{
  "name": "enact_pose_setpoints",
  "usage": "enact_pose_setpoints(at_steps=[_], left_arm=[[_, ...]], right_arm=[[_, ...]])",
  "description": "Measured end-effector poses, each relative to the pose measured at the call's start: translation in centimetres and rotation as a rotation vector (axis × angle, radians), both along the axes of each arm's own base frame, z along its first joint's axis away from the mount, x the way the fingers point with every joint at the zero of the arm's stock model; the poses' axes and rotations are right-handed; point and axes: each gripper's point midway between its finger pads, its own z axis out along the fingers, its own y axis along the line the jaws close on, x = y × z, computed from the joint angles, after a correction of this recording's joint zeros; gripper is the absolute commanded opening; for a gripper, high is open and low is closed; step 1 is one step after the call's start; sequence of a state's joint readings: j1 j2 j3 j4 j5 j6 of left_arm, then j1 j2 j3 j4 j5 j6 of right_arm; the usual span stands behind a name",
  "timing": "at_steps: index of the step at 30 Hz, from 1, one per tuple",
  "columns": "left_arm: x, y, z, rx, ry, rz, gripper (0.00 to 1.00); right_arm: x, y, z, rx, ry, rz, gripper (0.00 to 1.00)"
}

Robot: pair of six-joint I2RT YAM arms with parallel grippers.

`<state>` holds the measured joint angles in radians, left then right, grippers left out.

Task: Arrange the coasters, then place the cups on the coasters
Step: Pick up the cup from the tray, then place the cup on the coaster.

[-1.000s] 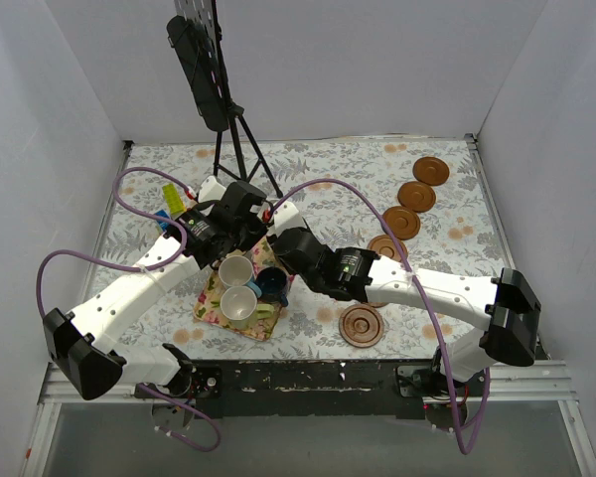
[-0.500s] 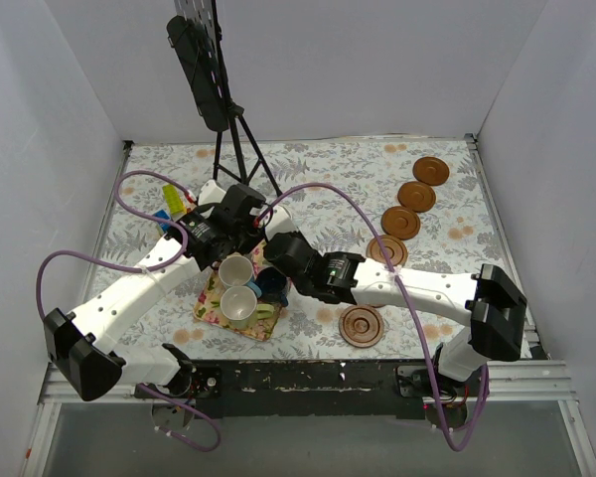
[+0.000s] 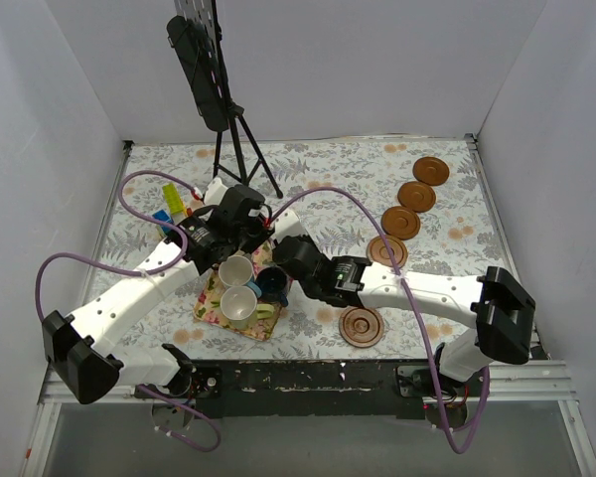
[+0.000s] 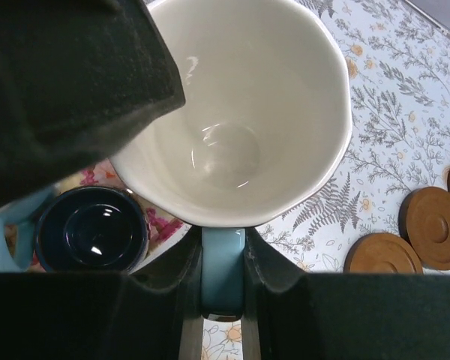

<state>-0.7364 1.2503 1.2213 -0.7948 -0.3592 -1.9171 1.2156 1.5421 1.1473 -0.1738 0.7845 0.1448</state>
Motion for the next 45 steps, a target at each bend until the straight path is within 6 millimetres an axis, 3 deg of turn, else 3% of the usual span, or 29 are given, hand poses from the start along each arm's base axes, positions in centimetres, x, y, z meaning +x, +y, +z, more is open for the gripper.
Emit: enact_pose_setpoints(at_steps=[7, 10, 16, 24, 30, 34, 40, 45], left_arm=[[0.2, -0.5, 1.5, -0.024, -0.056, -0.035, 0.48], [0.3, -0.7, 1.8, -0.024, -0.074, -0.048, 0.72], [0.7, -0.5, 3.2, -0.010, -0.135, -0.062, 0.97], [1.9, -0.2, 5.7, 0.022, -0.232, -0.069, 0.98], [2.6, 0.3, 7.2, 0.068, -0.321, -0.089, 0.98], [3.0, 0.5, 7.6, 0.149, -0.404, -0.170, 0.98], [5.2, -1.7, 5.4, 0.318, -0.456, -0.357, 0.98], [6.6, -3.7, 3.3, 0.407, -0.525, -0.502, 0.98]], right_arm=[[0.0, -0.2, 1.0, 0.048, -0.010, -0.005, 0.01], [-0.2, -0.5, 1.4, 0.074, -0.010, -0.010, 0.01], [0.2, -2.0, 2.1, 0.093, -0.009, -0.035, 0.01], [0.5, -4.7, 2.4, 0.109, 0.016, -0.053, 0.01], [1.4, -8.8, 2.1, 0.115, 0.046, -0.121, 0.01], [3.2, -12.6, 2.1, 0.150, 0.080, -0.192, 0.01], [7.5, -20.6, 2.3, 0.152, 0.084, -0.379, 0.01], [10.4, -26.0, 1.8, 0.161, 0.128, -0.482, 0.01]])
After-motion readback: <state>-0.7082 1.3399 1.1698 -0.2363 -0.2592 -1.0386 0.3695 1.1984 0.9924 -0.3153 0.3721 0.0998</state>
